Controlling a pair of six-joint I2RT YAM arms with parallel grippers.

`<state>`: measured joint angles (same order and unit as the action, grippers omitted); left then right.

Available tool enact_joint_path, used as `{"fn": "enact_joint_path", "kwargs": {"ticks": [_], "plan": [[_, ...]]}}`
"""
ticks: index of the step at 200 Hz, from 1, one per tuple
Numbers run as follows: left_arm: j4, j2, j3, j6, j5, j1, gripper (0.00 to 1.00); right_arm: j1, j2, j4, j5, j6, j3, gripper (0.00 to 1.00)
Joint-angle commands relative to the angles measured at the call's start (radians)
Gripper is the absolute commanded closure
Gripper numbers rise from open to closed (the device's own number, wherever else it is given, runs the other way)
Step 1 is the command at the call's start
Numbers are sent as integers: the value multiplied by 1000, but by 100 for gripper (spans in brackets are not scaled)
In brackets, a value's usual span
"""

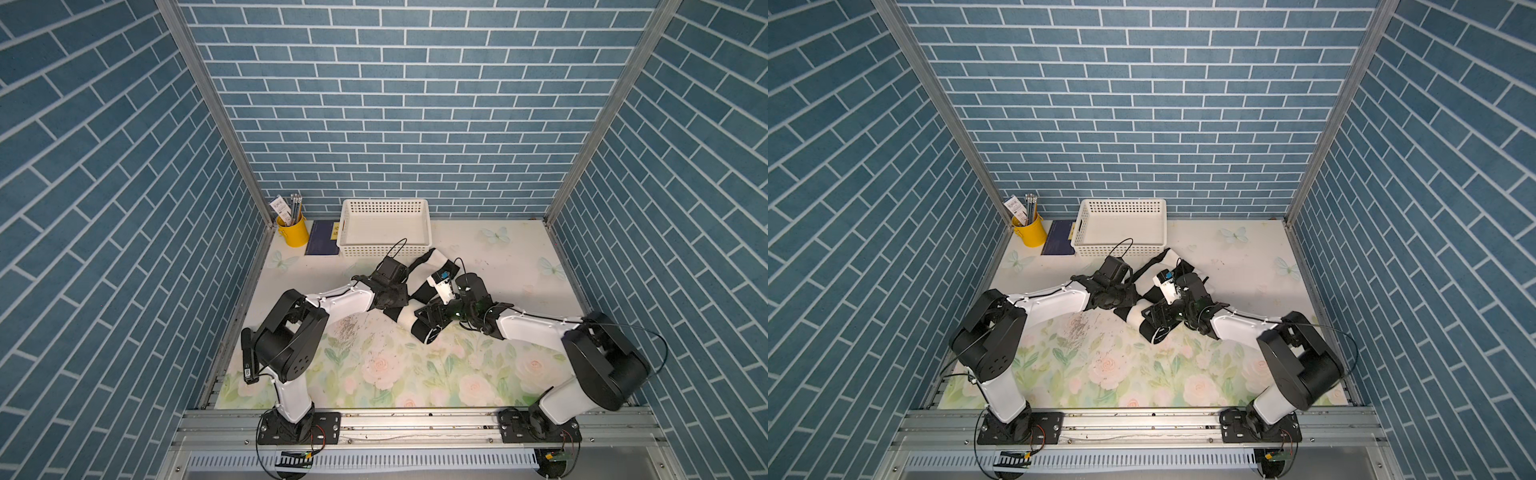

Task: Roll up the pillowcase
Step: Roll the pillowcase at the center of the board.

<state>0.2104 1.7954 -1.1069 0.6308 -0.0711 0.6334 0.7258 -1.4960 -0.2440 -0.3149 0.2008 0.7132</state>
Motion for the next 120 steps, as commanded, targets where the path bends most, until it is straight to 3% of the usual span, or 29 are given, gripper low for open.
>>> {"fn": "enact_joint_path", "kwargs": {"ticks": [1, 46, 84, 101, 120], "plan": [[15, 28, -8, -1, -16, 11, 47, 115, 71, 85, 409, -255, -9, 2], [18, 21, -7, -4, -18, 12, 47, 254, -31, 35, 595, -439, 36, 0], [18, 16, -7, -3, -19, 12, 47, 295, -163, 0, 636, -504, 97, 1], [18, 13, -7, -2, -17, 11, 47, 299, -190, 15, 607, -506, 110, 16], [26, 5, -15, -3, -9, 10, 47, 299, -178, 24, 571, -478, 94, 66]]}}
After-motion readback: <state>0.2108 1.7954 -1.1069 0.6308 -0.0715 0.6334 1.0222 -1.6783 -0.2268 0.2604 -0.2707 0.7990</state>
